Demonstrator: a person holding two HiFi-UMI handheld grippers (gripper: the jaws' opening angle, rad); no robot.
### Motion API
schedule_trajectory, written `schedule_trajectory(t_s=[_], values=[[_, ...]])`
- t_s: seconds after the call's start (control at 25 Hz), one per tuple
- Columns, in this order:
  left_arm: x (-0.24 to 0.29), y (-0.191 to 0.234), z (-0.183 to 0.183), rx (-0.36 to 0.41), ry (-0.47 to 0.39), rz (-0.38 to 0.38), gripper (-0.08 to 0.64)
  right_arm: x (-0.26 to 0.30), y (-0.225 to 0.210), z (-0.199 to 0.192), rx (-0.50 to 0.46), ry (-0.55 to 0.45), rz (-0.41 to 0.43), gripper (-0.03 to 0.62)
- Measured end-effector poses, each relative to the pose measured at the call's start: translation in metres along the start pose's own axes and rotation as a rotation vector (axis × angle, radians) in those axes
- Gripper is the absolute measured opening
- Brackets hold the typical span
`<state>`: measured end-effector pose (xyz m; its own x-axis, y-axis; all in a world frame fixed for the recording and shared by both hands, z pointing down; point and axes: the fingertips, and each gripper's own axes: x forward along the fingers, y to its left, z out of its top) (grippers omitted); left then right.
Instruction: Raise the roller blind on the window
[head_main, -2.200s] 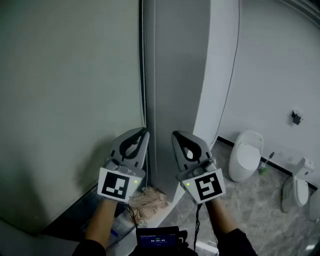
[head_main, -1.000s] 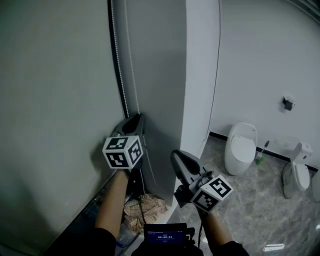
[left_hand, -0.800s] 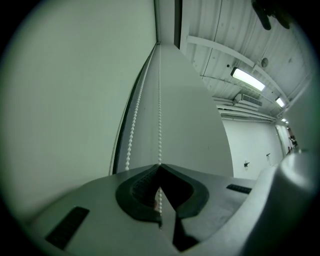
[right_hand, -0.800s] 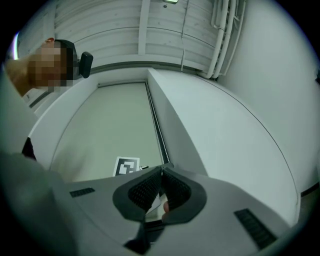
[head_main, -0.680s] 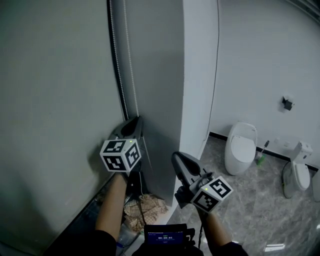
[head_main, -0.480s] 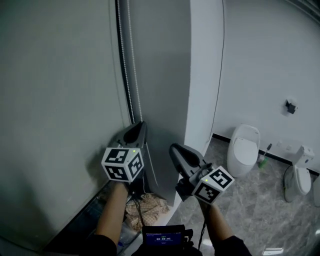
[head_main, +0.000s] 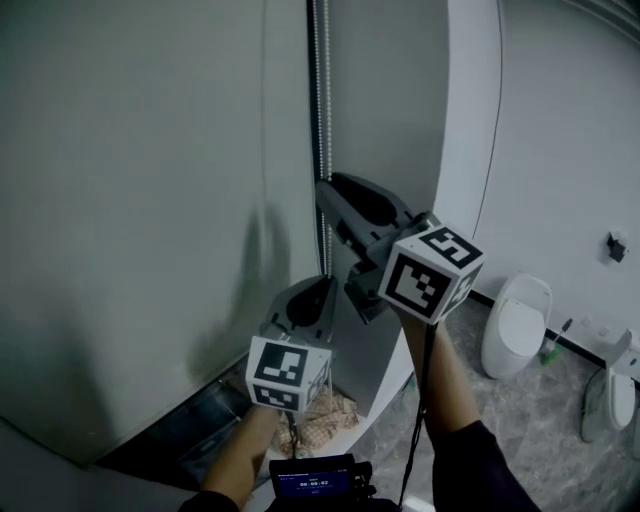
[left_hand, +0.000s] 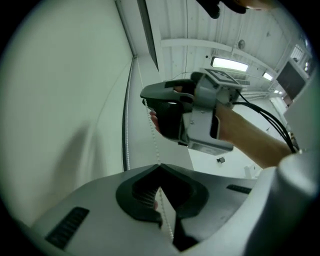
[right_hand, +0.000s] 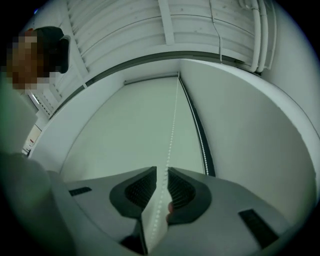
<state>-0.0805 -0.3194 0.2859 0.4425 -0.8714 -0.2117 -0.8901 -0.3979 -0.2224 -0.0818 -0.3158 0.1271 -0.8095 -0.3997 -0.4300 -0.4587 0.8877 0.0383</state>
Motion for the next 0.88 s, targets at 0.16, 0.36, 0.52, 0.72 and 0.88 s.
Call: schedule_trajectory(t_s=[0.16,0.36,0.52,0.72,0.88], values=[[-0.019,0.001,0.004,0.032,0.000,0.008,0.011,0.009,0.007,0.007,-0.061,-0.006,-0.063,0.018],[-0.030,-0.002,0.007,0.009,-0.005,-0.004,0.012,0.007,0.013,0.002,-0.070,0.008,-0.071,0.017],[-0.049,0.002,0.032,-0.063,-0.090,-0.039,0.014,-0.005,0.016,-0.001,-0.116,0.009,-0.109,0.017],[-0.041,0.010,0.104,-0.105,-0.191,-0.079,0.014,-0.039,0.003,0.014,-0.180,0.001,-0.184,0.017],[-0.003,0.028,0.157,-0.117,-0.228,-0.122,0.014,-0.048,0.000,-0.006,-0.288,0.080,-0.249,0.017]])
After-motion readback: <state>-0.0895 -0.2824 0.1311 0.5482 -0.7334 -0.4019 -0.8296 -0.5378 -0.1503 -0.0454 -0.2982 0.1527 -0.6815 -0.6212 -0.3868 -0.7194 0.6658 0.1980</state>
